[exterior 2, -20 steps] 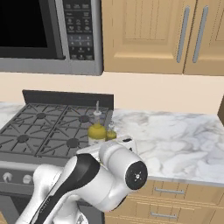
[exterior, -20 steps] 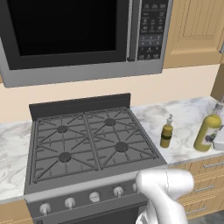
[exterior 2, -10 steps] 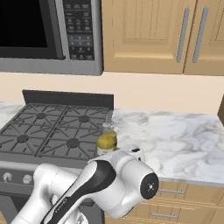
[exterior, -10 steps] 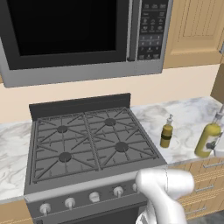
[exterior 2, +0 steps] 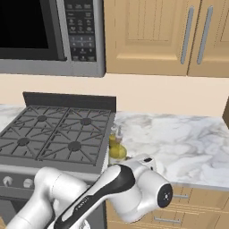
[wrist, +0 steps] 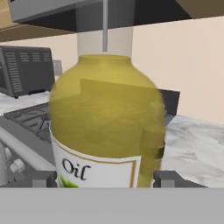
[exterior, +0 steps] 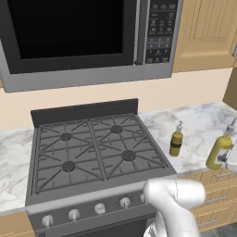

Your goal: Take 2 condiments from the cabinet and move them on the counter near the stove.Make sure the condiments are lined up with each other, next to each other.

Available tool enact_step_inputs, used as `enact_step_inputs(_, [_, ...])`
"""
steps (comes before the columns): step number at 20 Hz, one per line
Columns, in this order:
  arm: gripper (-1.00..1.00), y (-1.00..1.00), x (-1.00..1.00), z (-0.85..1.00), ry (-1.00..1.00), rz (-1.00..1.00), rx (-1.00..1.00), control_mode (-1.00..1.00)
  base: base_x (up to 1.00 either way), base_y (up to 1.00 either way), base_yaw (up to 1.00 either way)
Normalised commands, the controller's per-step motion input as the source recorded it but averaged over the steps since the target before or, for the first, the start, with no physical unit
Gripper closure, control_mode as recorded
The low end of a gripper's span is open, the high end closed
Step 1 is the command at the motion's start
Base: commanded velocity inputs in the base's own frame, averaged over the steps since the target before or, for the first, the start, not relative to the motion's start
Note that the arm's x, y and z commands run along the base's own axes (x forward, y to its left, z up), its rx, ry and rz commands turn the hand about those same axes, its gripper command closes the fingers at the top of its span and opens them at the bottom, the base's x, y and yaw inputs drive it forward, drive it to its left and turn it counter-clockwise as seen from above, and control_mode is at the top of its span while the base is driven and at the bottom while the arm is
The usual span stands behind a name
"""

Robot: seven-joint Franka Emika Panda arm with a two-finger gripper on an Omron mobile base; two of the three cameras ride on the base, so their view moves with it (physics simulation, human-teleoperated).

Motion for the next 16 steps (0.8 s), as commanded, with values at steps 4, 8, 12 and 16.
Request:
enact_step_inputs(4, [1.00,-0.36,0.25,-0.29,0.00,0.05,0.00,-1.00,0.00,0.00,0.00])
enact_step_inputs(8, [1.00,-0.19,0.36,-0.17,0.00,0.03,0.01,-1.00,0.00,0.00,0.00])
enact_step_inputs(12, [1.00,-0.03,0.42,-0.08,-0.02,0.03,0.03,-1.00,0.00,0.00,0.00])
enact_step_inputs(16, [1.00,0.00,0.34,-0.04,0.00,0.06,0.01,-1.00,0.00,0.00,0.00])
